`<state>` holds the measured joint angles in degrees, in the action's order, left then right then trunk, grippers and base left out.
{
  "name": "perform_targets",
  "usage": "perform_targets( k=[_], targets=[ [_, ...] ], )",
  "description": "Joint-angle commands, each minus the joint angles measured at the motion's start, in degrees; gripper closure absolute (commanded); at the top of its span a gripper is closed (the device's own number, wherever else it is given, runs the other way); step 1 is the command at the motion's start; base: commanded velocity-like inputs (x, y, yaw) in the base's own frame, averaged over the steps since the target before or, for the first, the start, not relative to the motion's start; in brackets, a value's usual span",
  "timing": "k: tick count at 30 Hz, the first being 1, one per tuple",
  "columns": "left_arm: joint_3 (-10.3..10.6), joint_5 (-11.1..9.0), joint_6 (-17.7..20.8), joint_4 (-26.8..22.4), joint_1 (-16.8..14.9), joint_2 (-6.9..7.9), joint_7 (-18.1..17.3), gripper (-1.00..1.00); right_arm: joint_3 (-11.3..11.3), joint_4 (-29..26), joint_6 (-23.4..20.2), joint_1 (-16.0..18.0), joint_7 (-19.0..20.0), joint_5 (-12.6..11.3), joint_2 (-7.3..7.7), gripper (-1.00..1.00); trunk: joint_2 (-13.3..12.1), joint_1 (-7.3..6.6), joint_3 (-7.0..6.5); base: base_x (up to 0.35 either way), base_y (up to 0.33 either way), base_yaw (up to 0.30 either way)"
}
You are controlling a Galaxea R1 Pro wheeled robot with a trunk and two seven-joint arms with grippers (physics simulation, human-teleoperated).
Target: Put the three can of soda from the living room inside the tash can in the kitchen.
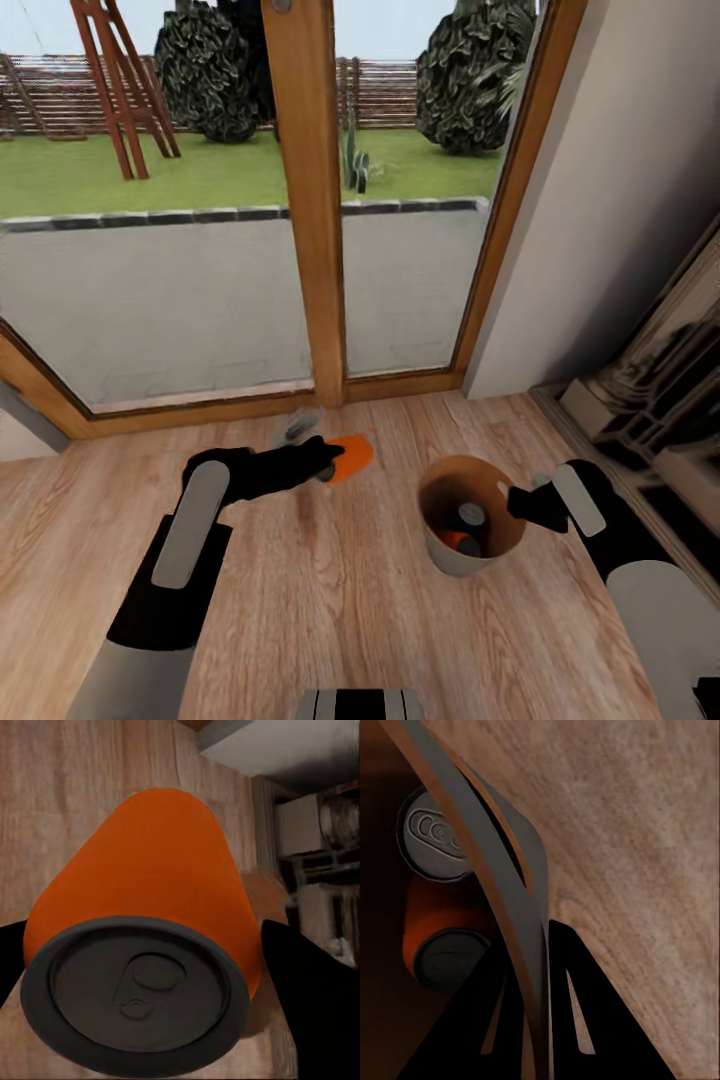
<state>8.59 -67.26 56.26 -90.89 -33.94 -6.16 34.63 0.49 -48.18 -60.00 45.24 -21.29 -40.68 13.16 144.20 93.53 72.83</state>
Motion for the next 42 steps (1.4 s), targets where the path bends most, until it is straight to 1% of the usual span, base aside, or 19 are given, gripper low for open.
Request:
perform_targets(
  k=[1,3,4,6,7,8,10,14,15,17,18,20,23,26,29,32,34,39,42],
  targets=[
    [0.35,-1.87,0.44,-0.42,-0.72,-0.23,0.08,1.00,0.62,-0.03,0.00,0.03,0.14,-1.84,-0.21,1.00,-0.02,-0.02,-0.23,0.000,0.000,0.000],
    [2.60,-6.28,0.56,-0.67,-2.06,-0.55,0.25,1.00,2.27,-0.04,0.00,-0.02,-0.14,-1.80,-0.75,1.00,-0.04,-0.08,-0.67,0.000,0.000,0.000],
    [3.21,-7.32,0.57,-0.59,-2.40,-0.61,0.47,1.00,2.65,-0.04,0.00,-0.03,-0.18,-1.77,-0.91,1.00,-0.06,-0.10,-0.90,0.000,0.000,0.000],
    [5.67,-11.27,0.59,0.68,-3.93,-1.10,3.22,1.00,3.60,-0.05,0.00,-0.05,-0.27,-1.75,-1.38,1.00,-0.08,-0.15,-1.34,0.000,0.000,0.000],
    [6.98,-13.12,0.58,2.53,-4.83,-1.59,5.48,1.00,3.86,-0.06,0.00,-0.05,-0.29,-1.75,-1.50,1.00,-0.10,-0.18,-1.56,0.000,0.000,0.000],
    [7.63,-14.06,0.55,3.71,-5.36,-1.84,6.56,1.00,3.96,-0.06,0.00,-0.05,-0.30,-1.76,-1.55,1.00,-0.11,-0.20,-1.78,0.000,0.000,0.000],
    [10.65,-17.42,0.17,8.96,-7.78,-2.54,9.56,1.00,4.18,-0.07,0.00,-0.08,-0.35,-1.76,-1.82,1.00,-0.14,-0.26,-2.22,0.000,0.000,0.000],
    [16.84,-20.50,-0.41,17.64,-11.59,-3.33,11.33,1.00,5.18,-0.07,0.00,-0.12,-1.39,-1.73,-2.70,1.00,-0.19,-0.36,-3.11,0.000,0.000,0.000],
    [17.27,-20.95,-0.42,18.31,-11.83,-3.39,11.40,1.00,5.37,-0.07,0.00,-0.13,-1.54,-1.74,-2.77,1.00,-0.20,-0.38,-3.33,0.000,0.000,0.000],
    [18.33,-23.51,-0.43,19.93,-12.53,-3.51,11.57,1.00,5.87,-0.07,0.00,-0.14,-1.94,-1.75,-2.97,1.00,-0.23,-0.44,-3.78,0.000,0.000,0.000],
    [18.59,-24.06,-0.44,20.16,-12.72,-3.53,11.59,1.00,5.95,-0.06,0.00,-0.14,-2.00,-1.76,-3.00,1.00,-0.24,-0.46,-4.00,0.000,0.000,0.000],
    [21.00,-25.72,-0.44,21.76,-13.69,-3.60,11.62,1.00,6.16,-0.06,0.00,-0.15,-2.18,-1.76,-3.29,1.00,-0.27,-0.51,-4.44,0.000,0.000,0.000],
    [22.61,-27.33,-0.41,26.77,-14.97,-3.72,11.29,1.00,6.27,-0.07,0.00,-0.15,-2.24,-1.77,-3.63,1.00,-0.31,-0.59,-5.10,0.000,0.000,0.000],
    [23.06,-29.00,-0.31,31.59,-15.87,-3.76,11.18,1.00,6.33,-0.07,0.00,-0.15,-2.26,-1.77,-3.79,1.00,-0.35,-0.67,-5.77,0.000,0.000,0.000],
    [23.18,-29.47,-0.35,34.04,-16.20,-3.78,11.05,1.00,6.33,-0.13,0.00,-0.15,-2.20,-1.77,-3.83,1.00,-0.39,-0.75,-6.43,0.000,0.000,0.000],
    [23.21,-29.55,-0.59,34.60,-16.30,-3.77,11.00,1.00,6.35,-0.28,0.00,-0.44,-2.17,-1.77,-3.92,1.00,-0.43,-0.82,-7.10,0.000,0.000,0.000],
    [23.22,-29.32,-0.90,34.36,-16.32,-3.77,10.99,1.00,6.36,-0.54,0.00,-0.79,-2.18,-1.74,-4.55,1.00,-0.46,-0.87,-7.54,0.000,0.000,0.000],
    [23.28,-28.95,-4.18,32.76,-16.33,-3.77,10.70,1.00,6.89,-0.78,0.00,-1.65,-2.13,-1.76,-5.83,1.00,-0.52,-1.00,-8.65,0.000,0.000,0.000],
    [23.30,-28.49,-4.59,32.43,-16.34,-3.77,10.71,1.00,10.01,-1.01,0.00,-2.07,-2.05,-1.78,-6.37,1.00,-0.56,-1.08,-9.31,0.000,0.000,0.000]
  ],
)
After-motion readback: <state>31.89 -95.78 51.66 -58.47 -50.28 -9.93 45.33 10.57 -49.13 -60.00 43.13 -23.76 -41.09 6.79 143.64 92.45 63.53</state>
